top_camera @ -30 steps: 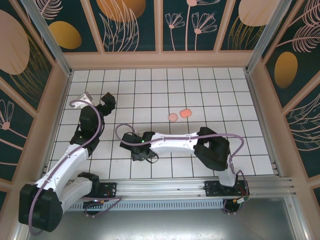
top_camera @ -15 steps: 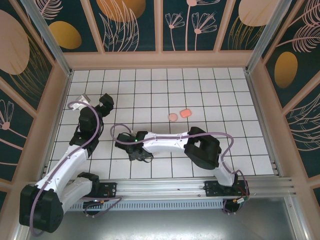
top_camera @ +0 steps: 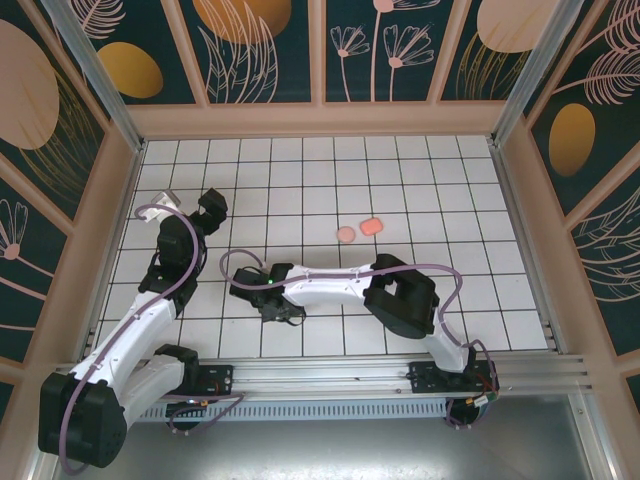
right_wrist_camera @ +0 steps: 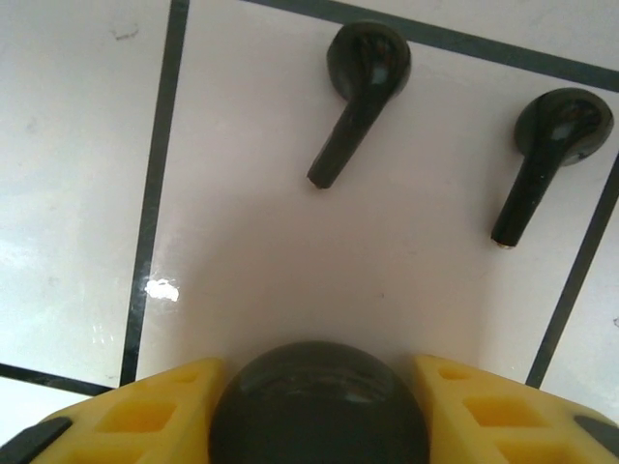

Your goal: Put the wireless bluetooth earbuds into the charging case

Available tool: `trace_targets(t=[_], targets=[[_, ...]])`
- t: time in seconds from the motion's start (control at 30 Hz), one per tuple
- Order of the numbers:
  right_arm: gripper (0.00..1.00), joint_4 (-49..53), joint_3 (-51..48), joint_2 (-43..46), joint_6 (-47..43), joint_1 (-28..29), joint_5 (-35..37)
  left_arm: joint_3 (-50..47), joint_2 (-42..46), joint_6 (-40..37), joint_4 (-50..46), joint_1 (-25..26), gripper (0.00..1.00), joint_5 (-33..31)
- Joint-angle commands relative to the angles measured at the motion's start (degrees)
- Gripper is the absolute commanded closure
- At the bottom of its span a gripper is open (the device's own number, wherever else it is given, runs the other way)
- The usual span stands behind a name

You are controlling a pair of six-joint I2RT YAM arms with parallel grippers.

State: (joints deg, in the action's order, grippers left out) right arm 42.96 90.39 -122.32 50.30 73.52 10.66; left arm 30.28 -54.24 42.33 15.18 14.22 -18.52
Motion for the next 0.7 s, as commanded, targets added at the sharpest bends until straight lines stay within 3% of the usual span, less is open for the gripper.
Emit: trace_targets(t=[0.0,0.4,0.67], targets=[[0.59,1.1,0.8,-0.4,0.5,0.4,-0.4,-0.7,1.1,0.2,0.4,-0.4,0.01,-0.3],[0.63,-2.5,-9.7,16.6,2.8,-2.1,1.6,-0.6,0.9,-2.6,1.6,-0.5,0.01,4.7],[0.63,-7.0,-20.4,30.7,0.3,-11.7,3.2,-2.9,1.3,-4.7,9.8,-0.5,0.02,18.3]])
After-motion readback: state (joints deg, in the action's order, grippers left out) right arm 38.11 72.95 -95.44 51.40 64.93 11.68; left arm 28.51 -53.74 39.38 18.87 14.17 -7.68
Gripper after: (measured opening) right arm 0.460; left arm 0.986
